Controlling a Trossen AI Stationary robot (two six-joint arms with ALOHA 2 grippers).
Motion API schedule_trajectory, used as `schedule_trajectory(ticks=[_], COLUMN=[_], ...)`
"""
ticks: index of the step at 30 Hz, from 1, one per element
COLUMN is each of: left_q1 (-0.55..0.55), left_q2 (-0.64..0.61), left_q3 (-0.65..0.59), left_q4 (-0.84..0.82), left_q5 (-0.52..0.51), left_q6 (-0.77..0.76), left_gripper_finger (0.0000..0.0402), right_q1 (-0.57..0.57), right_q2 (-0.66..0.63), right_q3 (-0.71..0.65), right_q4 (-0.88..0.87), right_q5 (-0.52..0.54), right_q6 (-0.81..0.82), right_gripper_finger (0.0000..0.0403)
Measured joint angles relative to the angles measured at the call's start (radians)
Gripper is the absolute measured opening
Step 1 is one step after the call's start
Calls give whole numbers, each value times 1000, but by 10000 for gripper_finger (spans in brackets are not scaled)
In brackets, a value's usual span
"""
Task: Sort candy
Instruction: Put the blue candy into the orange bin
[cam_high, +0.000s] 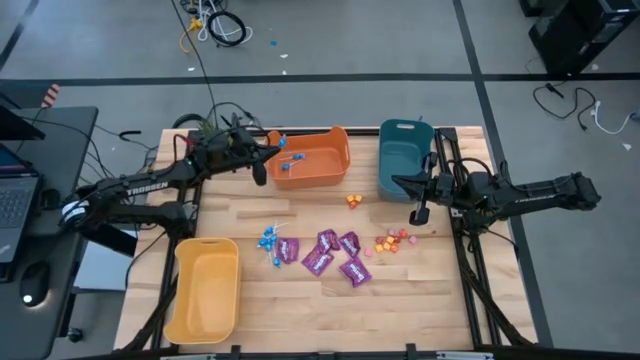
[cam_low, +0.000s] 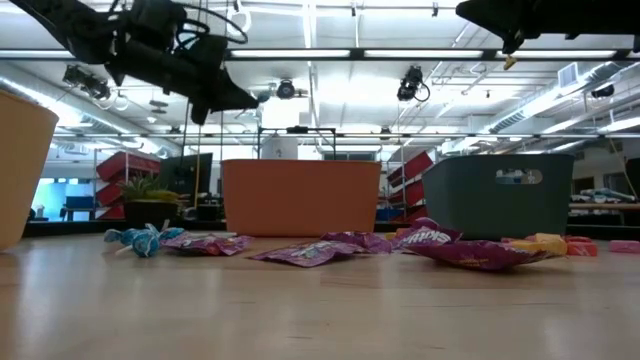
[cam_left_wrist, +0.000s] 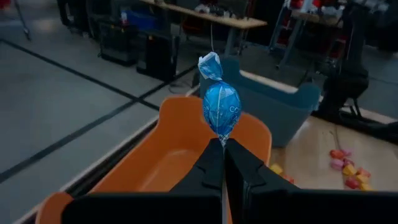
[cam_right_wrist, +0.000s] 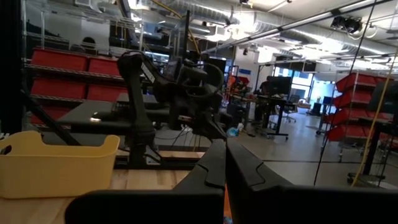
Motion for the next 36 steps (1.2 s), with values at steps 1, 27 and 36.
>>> schedule_trajectory(ticks=[1,27,36], left_q1=[11,69,80], left_q2=[14,254,319], left_q3=[0,170,171], left_q4=[1,-67,-87], left_q5=[16,57,55], left_q6=[4,126,122], left_gripper_finger=[0,0,0], right_q1=[-4,-73,-76], right_q2=[0,0,0], right_q3=[0,0,0], right_q4=[0,-1,-10], right_q5=[0,0,0], right_q6=[0,10,10], right_gripper_finger=[0,0,0])
